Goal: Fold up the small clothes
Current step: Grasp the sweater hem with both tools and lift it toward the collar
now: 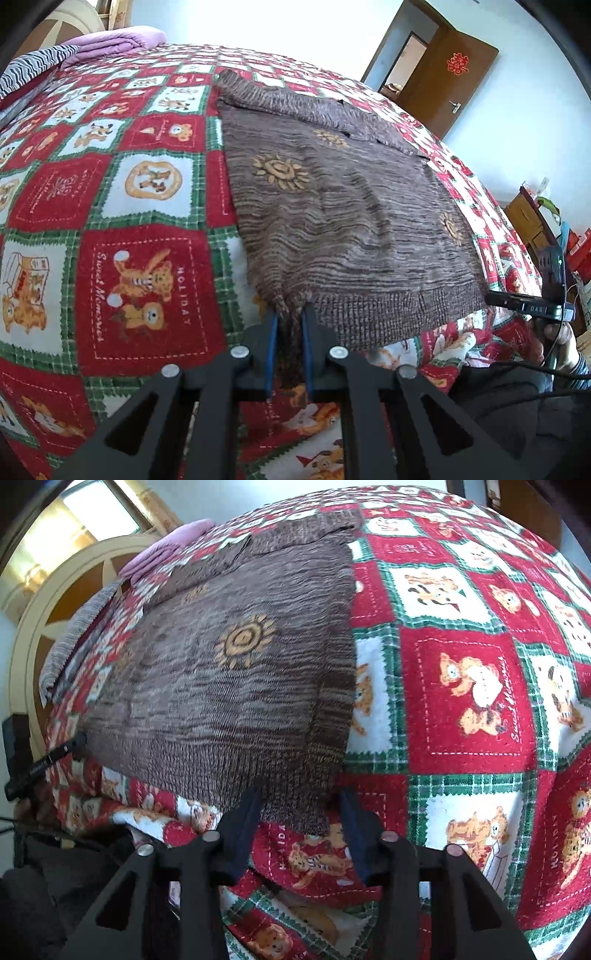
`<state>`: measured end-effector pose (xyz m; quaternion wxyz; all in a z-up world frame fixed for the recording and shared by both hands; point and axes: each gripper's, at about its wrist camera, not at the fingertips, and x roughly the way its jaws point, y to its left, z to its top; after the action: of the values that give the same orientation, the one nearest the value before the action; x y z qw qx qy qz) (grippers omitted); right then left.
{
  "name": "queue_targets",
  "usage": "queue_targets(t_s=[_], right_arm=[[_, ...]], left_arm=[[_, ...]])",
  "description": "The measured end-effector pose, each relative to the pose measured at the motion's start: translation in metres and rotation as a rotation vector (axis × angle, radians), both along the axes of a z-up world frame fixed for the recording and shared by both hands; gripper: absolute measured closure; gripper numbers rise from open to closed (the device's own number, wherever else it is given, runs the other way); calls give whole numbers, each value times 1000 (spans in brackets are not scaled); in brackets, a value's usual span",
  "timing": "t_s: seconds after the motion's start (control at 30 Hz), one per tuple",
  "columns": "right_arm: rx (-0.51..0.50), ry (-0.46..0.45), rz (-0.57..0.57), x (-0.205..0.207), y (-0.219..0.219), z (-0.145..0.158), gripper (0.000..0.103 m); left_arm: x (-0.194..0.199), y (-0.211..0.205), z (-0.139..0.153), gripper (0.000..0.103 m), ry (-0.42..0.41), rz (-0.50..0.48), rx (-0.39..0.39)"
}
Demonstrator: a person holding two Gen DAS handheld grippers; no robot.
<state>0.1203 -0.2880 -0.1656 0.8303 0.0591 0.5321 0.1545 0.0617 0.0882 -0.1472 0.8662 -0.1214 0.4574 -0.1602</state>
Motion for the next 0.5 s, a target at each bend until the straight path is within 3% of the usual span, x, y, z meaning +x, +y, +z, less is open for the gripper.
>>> queue_targets(t_s=[0.07,0.1,0.2,0.3,0.4,0.5], right_arm=[[8,-10,22,-1,2,1,78],[23,-13,26,0,1,1,95],[71,-36,24,-1,-5,8,97],[231,-134,41,-6,-20,39,97],[315,-203,37,-11,-33,60,97],[363,-196,8,-8,-39,60,97]], left_arm=[[0,0,-1,91,-1,-1,-6],[0,0,0,91,-2,0,-10],[0,4,4,91,-12,2,-37],[-2,9,14,91,-36,0,-70],[-3,12,24,91,-64,3,-91],[-1,11,28,91,-69,2,-102]])
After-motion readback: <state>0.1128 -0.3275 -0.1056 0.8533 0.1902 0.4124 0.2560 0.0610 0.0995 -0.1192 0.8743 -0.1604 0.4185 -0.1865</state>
